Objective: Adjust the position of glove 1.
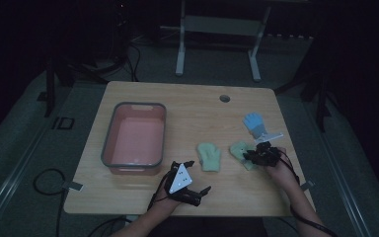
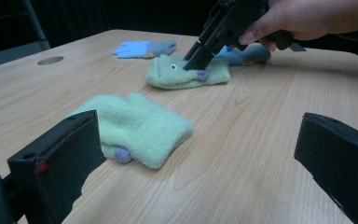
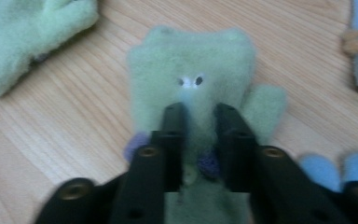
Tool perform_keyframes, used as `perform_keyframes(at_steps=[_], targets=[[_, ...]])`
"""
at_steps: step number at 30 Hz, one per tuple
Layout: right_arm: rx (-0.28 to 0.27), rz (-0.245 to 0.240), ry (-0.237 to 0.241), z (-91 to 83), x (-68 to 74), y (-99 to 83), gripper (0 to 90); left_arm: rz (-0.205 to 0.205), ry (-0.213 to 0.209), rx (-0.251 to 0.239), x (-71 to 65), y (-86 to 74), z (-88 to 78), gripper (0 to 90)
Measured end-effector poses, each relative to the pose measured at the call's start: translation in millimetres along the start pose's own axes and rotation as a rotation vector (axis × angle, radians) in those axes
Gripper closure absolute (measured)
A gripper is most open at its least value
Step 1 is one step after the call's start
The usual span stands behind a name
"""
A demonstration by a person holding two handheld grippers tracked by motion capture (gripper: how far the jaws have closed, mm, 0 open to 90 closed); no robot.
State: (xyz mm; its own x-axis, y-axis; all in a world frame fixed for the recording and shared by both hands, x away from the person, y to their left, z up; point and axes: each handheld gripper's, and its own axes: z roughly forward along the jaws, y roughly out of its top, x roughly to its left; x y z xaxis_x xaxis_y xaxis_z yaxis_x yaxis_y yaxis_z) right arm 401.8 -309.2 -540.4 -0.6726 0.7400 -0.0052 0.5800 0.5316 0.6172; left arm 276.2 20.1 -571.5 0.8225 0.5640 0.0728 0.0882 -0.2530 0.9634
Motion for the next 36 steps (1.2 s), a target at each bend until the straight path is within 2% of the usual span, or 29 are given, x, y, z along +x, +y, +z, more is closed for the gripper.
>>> perform_keyframes(at_steps=[2, 4, 6, 11, 13, 15, 19, 23, 29, 36], targets=[[-0.001, 0.002, -0.027, 0.0, 5.0, 0.1, 81.3, 0.0, 0.003, 0.002, -0.1, 0.1, 0.1, 0.8], [-0.002, 0.029, -0.057, -0.3, 9.3, 0.6, 82.7, -0.003, 0.006, 0.001, 0.0, 0.0, 0.0, 0.8], [-0.007, 0.075, -0.084, -3.4, 12.4, 2.7, 83.5, -0.004, 0.008, 0.0, 0.0, 0.0, 0.0, 0.8], [-0.075, 0.195, -0.137, -22.0, 28.6, 16.0, 83.7, 0.0, 0.013, 0.001, -0.7, 0.1, 0.1, 0.8], [-0.097, 0.258, -0.139, -28.8, 36.3, 21.3, 83.6, -0.002, 0.013, 0.001, -0.9, 0.0, 0.1, 0.8], [-0.121, 0.3, -0.143, -33.5, 45.1, 24.9, 83.7, 0.001, 0.013, 0.002, -1.0, 0.1, 0.1, 0.8], [-0.142, 0.357, -0.177, -34.1, 60.1, 27.8, 83.7, 0.009, 0.014, 0.002, -1.7, 0.2, 0.4, 0.8], [-0.147, 0.421, -0.221, -28.1, 66.9, 22.0, 83.7, 0.011, 0.013, 0.002, -1.7, 0.2, 0.2, 0.8], [-0.145, 0.455, -0.279, -24.4, 64.8, 11.8, 83.5, 0.01, 0.011, 0.0, -1.6, 0.1, 0.2, 0.8], [-0.108, 0.464, -0.293, -10.8, 57.3, 1.9, 81.9, 0.009, 0.01, 0.001, -1.5, 0.2, 0.2, 0.8]])
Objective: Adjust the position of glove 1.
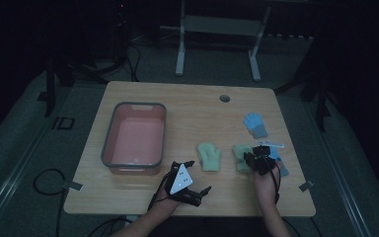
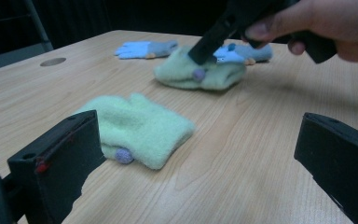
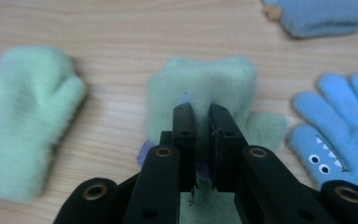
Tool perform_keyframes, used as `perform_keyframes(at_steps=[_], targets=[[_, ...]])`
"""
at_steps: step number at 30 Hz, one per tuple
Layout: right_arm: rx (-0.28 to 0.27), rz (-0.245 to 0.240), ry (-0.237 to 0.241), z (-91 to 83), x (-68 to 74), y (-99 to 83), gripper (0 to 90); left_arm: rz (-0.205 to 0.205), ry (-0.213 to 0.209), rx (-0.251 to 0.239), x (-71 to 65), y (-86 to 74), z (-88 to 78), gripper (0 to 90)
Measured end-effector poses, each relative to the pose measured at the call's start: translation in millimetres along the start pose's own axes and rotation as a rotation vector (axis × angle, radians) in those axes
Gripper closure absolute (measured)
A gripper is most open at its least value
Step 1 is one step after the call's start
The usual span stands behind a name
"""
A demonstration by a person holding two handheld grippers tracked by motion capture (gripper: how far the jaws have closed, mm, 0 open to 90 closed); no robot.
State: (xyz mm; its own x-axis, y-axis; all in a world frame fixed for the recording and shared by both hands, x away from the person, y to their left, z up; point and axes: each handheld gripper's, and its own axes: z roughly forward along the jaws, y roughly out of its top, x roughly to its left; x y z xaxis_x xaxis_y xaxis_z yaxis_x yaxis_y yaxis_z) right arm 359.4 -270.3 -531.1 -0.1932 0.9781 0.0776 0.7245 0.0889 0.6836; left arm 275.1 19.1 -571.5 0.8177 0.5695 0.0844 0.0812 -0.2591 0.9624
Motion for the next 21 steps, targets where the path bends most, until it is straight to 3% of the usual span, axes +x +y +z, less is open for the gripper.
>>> perform_keyframes(at_steps=[5, 10, 15, 17, 20, 21], targets=[[0.018, 0.017, 0.005, 11.8, -5.0, -7.7, 77.6, -0.002, 0.0, -0.001, 0.1, -0.1, 0.0, 0.8], [0.029, -0.021, 0.026, 8.0, -8.3, -3.3, 71.6, 0.0, -0.001, -0.001, 0.1, -0.1, -0.1, 0.8], [0.034, -0.136, 0.073, 1.4, -12.8, 4.1, 66.8, -0.003, -0.001, -0.001, 0.1, -0.1, 0.0, 0.8], [0.024, -0.188, 0.117, -2.0, -16.2, 8.5, 65.6, -0.005, -0.001, -0.003, -0.1, -0.1, 0.2, 0.8], [0.006, -0.324, 0.158, -6.6, -19.0, 15.4, 64.6, -0.003, -0.002, -0.002, -0.1, 0.0, 0.3, 0.8], [0.005, -0.341, 0.185, -7.1, -20.2, 17.3, 64.7, -0.003, -0.002, -0.002, -0.2, 0.0, 0.3, 0.8]])
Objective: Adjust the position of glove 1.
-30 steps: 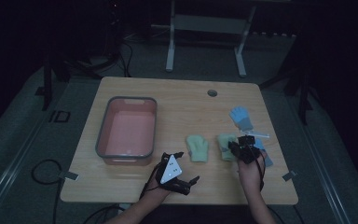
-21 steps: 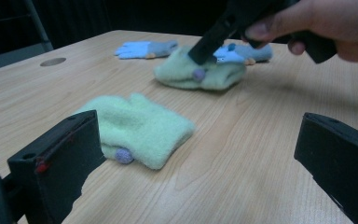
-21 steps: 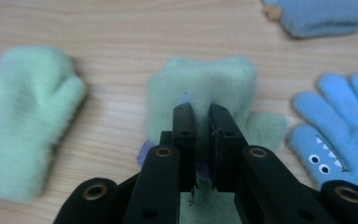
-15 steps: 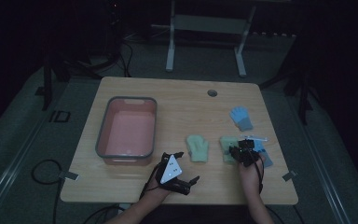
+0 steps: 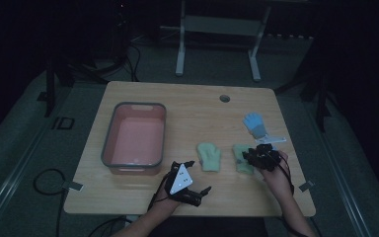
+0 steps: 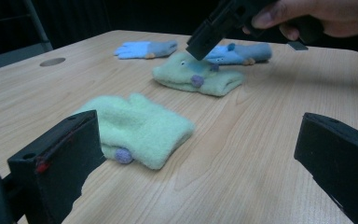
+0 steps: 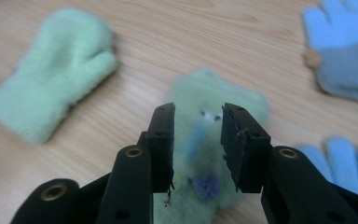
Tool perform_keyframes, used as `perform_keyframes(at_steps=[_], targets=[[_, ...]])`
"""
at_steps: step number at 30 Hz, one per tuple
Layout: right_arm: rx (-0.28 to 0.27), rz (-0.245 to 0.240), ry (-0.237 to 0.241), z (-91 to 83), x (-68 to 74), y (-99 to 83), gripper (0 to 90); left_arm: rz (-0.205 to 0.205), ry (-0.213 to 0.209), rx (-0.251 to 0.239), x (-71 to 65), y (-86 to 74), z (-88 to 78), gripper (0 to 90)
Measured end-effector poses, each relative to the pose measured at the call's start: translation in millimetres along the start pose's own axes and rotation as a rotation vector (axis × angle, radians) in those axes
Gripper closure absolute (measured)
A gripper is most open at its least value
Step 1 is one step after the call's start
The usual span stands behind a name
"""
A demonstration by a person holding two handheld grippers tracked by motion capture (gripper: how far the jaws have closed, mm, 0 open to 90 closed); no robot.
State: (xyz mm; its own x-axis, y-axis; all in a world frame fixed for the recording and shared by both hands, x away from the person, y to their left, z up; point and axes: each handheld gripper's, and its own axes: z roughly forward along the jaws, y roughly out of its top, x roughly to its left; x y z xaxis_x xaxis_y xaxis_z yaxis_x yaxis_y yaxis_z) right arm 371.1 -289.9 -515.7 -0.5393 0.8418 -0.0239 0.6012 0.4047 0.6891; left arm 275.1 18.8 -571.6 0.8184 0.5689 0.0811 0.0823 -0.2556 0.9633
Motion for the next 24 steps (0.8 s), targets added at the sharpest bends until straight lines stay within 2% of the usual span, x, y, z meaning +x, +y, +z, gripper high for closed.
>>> perform_keyframes(at_steps=[2, 4, 12, 14, 17, 19, 21, 24], targets=[[0.007, -0.021, 0.013, 0.5, -2.5, 1.5, 64.8, 0.001, 0.001, 0.0, 0.2, 0.0, 0.0, 0.8], [0.012, -0.011, 0.038, 2.8, -5.3, 1.1, 64.7, 0.001, 0.0, -0.001, 0.2, 0.0, -0.1, 0.8], [0.055, -0.011, 0.028, 18.7, -5.4, -11.9, 62.0, -0.003, -0.001, -0.002, 0.2, -0.1, -0.2, 0.8], [0.05, -0.012, 0.027, 21.2, -5.6, -15.3, 62.4, -0.004, -0.001, -0.002, 0.2, -0.1, -0.2, 0.8], [0.038, -0.021, 0.006, 22.2, -3.9, -19.4, 66.6, -0.002, -0.001, -0.001, 0.1, -0.1, -0.1, 0.8], [0.034, -0.033, -0.011, 22.5, -1.3, -20.6, 72.9, 0.0, 0.0, 0.0, 0.0, -0.1, -0.1, 0.8], [0.033, -0.019, -0.025, 22.6, 0.1, -20.9, 80.1, 0.0, 0.0, 0.0, 0.0, -0.1, 0.0, 0.8], [0.04, -0.013, -0.034, 22.5, 1.5, -19.5, 83.0, -0.004, 0.0, -0.001, 0.3, -0.1, -0.1, 0.8]])
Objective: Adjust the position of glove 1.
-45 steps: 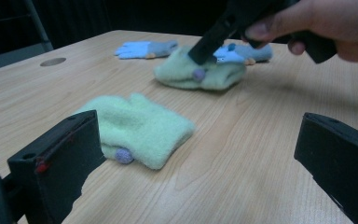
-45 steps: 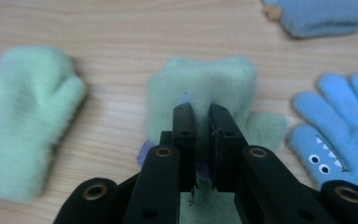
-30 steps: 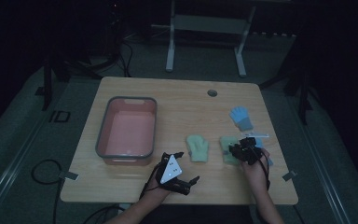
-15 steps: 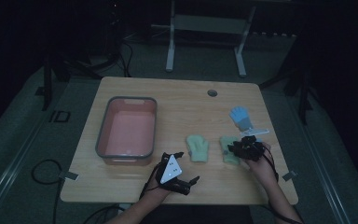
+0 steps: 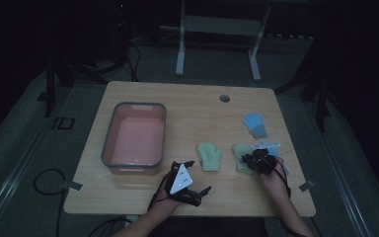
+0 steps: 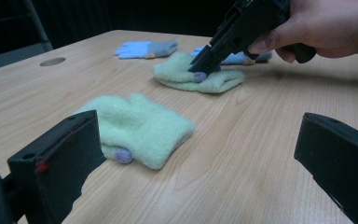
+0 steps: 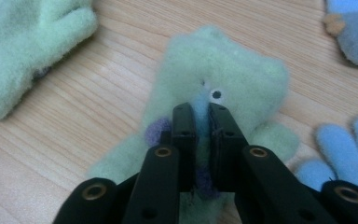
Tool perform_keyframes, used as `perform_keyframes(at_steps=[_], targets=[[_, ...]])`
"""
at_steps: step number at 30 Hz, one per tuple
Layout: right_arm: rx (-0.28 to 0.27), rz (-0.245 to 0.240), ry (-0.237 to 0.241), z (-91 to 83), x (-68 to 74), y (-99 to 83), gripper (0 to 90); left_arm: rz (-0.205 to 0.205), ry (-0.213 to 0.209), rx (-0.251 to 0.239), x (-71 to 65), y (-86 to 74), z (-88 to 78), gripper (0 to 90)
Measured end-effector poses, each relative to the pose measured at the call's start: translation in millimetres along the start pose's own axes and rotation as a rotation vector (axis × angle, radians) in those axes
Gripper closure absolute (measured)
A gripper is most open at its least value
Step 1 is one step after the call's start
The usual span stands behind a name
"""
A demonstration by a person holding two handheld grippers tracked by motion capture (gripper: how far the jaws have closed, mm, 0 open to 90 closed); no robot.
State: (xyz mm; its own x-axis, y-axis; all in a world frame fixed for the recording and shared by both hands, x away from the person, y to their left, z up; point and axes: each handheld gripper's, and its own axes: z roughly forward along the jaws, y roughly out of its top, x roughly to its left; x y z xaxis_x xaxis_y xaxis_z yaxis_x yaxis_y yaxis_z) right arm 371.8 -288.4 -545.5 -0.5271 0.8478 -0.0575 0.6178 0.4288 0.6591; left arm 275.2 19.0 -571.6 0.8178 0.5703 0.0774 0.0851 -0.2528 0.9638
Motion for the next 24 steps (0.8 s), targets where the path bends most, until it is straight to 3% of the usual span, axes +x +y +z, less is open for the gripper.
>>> perform_keyframes(at_steps=[5, 13, 17, 24], targets=[[-0.008, 0.027, 0.001, -6.4, -0.9, 5.5, 84.8, -0.002, 0.001, 0.0, 0.3, 0.0, -0.1, 0.8], [-0.095, -0.011, -0.001, -38.0, 5.0, 37.8, 84.9, 0.001, 0.003, 0.0, 0.1, 0.0, 0.0, 0.8], [-0.136, -0.046, 0.015, -51.7, 18.4, 56.9, 84.8, 0.0, 0.003, -0.001, 0.1, 0.0, 0.0, 0.8], [-0.154, -0.097, 0.057, -52.8, 47.0, 75.0, 84.8, 0.002, 0.005, -0.002, 0.1, 0.0, -0.3, 0.8]])
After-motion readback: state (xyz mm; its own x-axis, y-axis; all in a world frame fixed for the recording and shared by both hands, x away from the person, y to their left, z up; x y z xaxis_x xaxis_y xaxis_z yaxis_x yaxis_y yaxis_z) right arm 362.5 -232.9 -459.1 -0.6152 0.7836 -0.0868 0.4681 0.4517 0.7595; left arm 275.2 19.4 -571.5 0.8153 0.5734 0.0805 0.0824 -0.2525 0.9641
